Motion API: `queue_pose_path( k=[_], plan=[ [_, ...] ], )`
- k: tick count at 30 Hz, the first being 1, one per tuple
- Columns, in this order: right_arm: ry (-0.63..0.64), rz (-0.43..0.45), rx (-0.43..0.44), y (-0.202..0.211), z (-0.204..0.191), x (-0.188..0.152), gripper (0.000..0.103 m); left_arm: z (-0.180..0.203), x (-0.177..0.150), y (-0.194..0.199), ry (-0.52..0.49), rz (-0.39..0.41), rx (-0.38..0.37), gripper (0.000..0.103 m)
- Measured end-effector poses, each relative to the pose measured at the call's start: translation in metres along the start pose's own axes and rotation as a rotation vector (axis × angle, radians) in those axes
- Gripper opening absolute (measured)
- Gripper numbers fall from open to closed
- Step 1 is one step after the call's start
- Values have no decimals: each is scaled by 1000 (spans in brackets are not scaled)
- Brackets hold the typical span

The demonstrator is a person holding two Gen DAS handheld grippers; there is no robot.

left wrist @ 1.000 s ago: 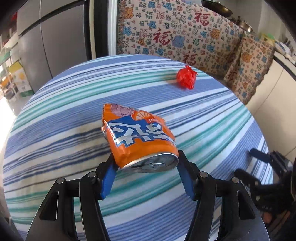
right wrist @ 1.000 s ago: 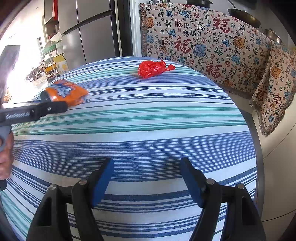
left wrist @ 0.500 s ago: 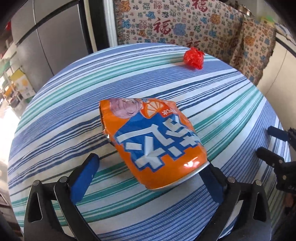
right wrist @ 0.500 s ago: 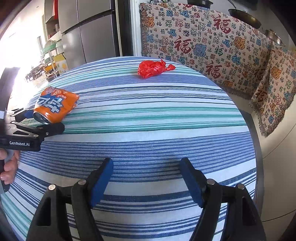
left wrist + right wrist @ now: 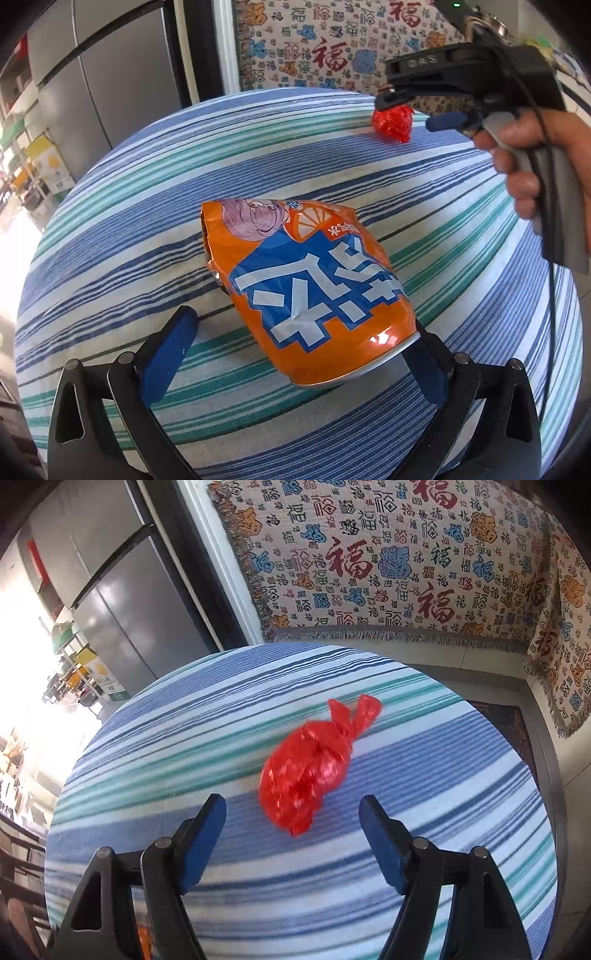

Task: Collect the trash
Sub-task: 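Grasp the red plastic bag with the right gripper, then carry the orange can and red plastic bag over the blue basket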

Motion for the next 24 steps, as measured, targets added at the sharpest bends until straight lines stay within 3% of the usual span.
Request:
queue_pose_path(
  k=[3,4,5,9,13,16,19,21,24],
  plan=[
    [-19,-24,-55,-20,5,2,69,0,0,0,0,0,-1,103],
    [1,3,-84,-17,8,3,49,0,1,0,-1,0,-2,103],
    [12,7,-85,-15,10,0,42,0,1,-1,-2,0,-3,103],
    [144,26,-47,14,12,-31,42,-1,2,-2,-3,0,-4,103],
    [328,-7,22,64,9,-97,42,-1,3,-2,-2,0,-3,103],
    [413,-1,19,104,12,-148,42,-1,3,-2,-2,0,-3,103],
    [420,3,-11,120,15,-187,47,-2,4,-3,-1,0,-2,103],
    [390,-16,-36,115,17,-202,63,-2,3,-3,2,1,-1,103],
    [316,45,-41,114,20,-199,71,-6,0,-1,16,3,7,103]
  ],
)
Point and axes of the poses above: each gripper's, at about its wrist camera, not at the fingertips, and y roughly against the way its jaws point, z to its right, x to its top, the point moved 9 cm from there along -y, roughly the way its jaws point
